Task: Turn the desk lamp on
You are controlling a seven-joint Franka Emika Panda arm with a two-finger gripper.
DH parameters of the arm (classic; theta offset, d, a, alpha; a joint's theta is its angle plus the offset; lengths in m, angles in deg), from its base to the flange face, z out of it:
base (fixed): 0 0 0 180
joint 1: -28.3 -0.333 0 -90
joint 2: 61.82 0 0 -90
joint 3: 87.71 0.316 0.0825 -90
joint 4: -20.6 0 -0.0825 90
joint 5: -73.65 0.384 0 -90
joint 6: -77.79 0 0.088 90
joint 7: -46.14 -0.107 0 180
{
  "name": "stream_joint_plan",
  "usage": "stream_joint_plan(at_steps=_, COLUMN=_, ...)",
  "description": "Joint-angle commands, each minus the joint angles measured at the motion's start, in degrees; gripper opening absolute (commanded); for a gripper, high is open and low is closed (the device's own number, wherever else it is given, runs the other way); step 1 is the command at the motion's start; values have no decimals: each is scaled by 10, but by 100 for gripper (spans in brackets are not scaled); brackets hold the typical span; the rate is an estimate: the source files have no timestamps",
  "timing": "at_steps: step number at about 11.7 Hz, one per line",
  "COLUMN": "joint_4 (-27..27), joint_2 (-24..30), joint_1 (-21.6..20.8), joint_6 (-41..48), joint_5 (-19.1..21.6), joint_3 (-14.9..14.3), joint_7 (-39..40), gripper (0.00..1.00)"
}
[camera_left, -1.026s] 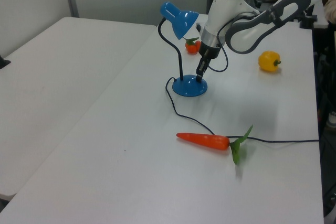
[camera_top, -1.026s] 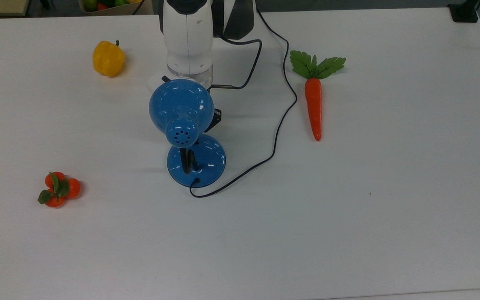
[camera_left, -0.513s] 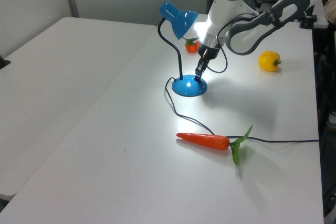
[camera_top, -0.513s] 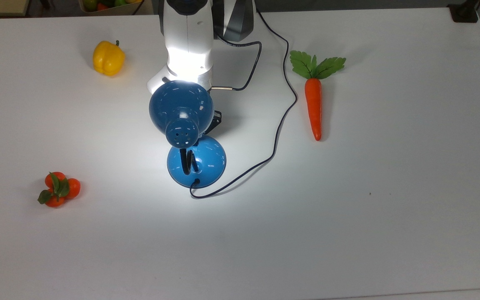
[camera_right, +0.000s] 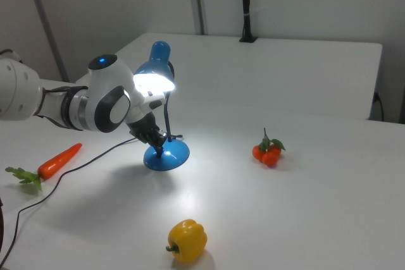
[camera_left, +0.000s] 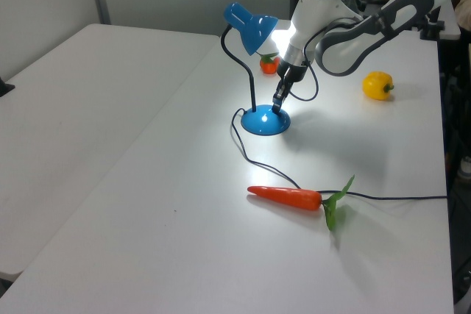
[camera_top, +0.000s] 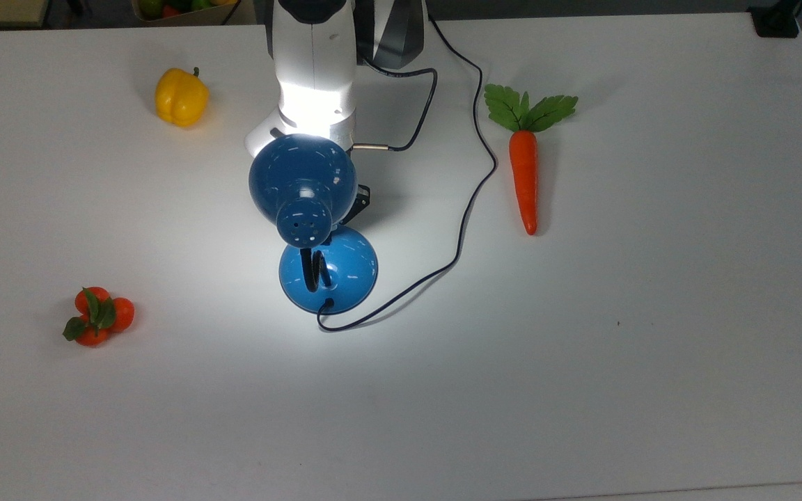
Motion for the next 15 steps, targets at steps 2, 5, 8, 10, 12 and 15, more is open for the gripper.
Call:
stream_joint_plan(at_steps=2, joint_4=-1, joint_2=61, joint_1=-2, joint_6=150, joint_5=5, joint_3=1, joint_7=-8, gripper=0)
stream_joint_plan(at_steps=5, joint_4=-3, joint_2=121, joint_1=-4, joint_6=280, joint_5=1, joint_3=1, joint_7=-7, gripper=0)
stream_joint_plan(at_steps=8, joint_4=-40, joint_2=160, joint_1=-5, joint_6=389, joint_5=-1, joint_3=1, joint_7=-2, gripper=0)
stream_joint_plan(at_steps=10, joint_4=-95, joint_2=170, joint_1=-7, joint_6=463, joint_5=-1, joint_3=2, joint_7=-2, gripper=0)
stream_joint_plan(at_steps=12, joint_4=-123, joint_2=196, joint_1=-11, joint_6=511, joint_5=0, joint_3=3, joint_7=-1, gripper=0)
stream_joint_plan(at_steps=15, joint_4=-143, joint_2=218, joint_1=-11, joint_6=546, joint_5=3, joint_3=3, joint_7=1, gripper=8)
